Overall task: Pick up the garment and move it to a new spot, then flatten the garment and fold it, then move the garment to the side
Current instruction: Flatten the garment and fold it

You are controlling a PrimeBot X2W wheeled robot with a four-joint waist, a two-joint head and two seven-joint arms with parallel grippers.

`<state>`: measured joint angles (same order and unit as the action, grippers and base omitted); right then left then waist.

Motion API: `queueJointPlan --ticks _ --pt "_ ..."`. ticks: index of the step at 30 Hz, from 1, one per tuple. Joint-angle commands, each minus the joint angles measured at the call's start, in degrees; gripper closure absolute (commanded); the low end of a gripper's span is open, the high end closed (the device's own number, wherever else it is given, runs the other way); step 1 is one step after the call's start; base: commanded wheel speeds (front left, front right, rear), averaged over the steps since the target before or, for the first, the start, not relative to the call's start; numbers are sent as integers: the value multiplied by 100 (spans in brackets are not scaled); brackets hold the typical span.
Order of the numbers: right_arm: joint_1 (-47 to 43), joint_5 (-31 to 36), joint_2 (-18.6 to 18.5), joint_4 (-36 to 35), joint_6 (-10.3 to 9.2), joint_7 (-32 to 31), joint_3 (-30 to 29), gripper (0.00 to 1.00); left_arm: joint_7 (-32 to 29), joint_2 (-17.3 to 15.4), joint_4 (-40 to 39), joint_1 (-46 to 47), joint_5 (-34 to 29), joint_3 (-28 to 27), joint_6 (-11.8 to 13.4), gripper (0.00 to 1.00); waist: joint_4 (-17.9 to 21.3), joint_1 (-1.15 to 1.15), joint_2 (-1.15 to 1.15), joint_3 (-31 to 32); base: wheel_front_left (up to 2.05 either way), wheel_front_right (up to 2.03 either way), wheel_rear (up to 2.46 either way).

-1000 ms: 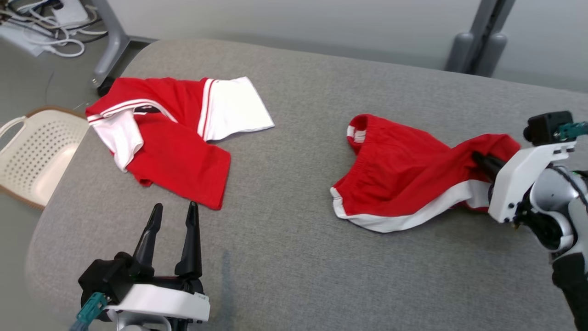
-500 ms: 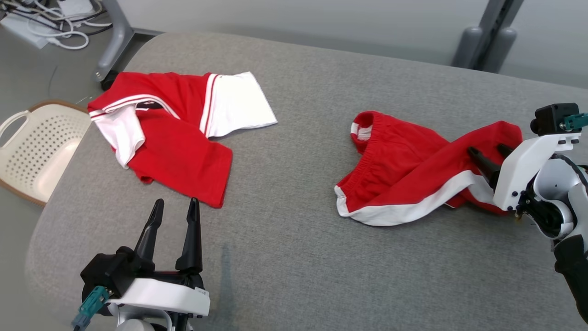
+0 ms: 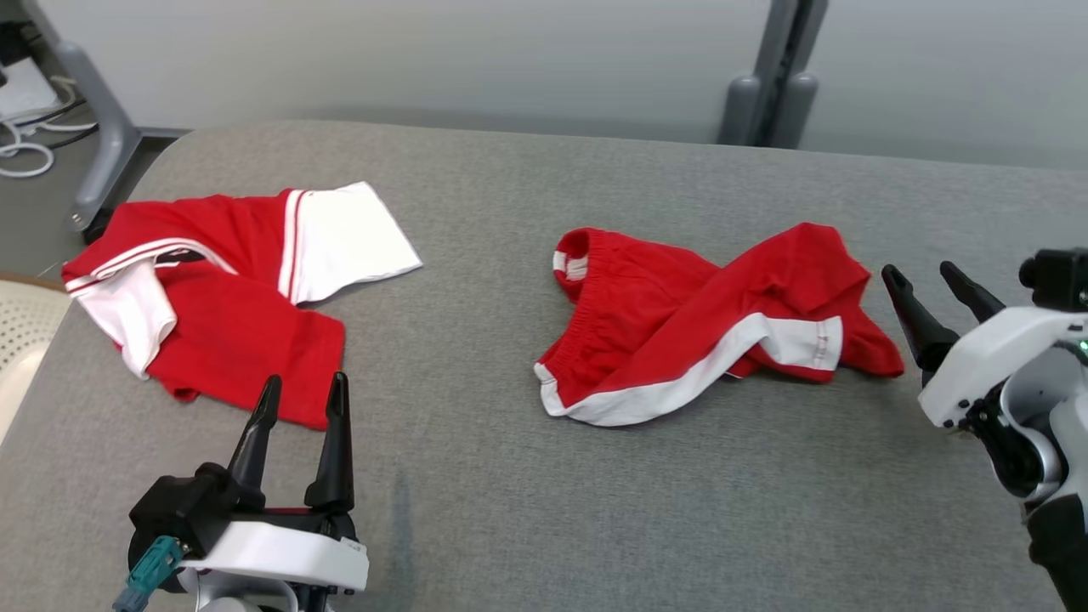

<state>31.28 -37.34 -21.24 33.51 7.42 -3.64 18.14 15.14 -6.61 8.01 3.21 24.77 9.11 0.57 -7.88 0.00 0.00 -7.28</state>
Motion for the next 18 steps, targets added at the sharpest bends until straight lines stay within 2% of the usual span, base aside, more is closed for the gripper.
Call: queueJointPlan --ticks 1,9,18 --pt "-121 32 20 -57 13 131 -32 0 -7 -51 -11 -36 -21 -19 13 0 129 0 0 79 0 0 0" --pt "-853 211 261 -512 13 1041 -291 0 -48 -121 -90 -145 24 -34 57 0 440 0 0 215 0 0 0" --pt "-1699 454 679 -1192 13 1629 -635 0 -107 -190 -167 -207 61 -41 98 0 606 0 0 364 0 0 0"
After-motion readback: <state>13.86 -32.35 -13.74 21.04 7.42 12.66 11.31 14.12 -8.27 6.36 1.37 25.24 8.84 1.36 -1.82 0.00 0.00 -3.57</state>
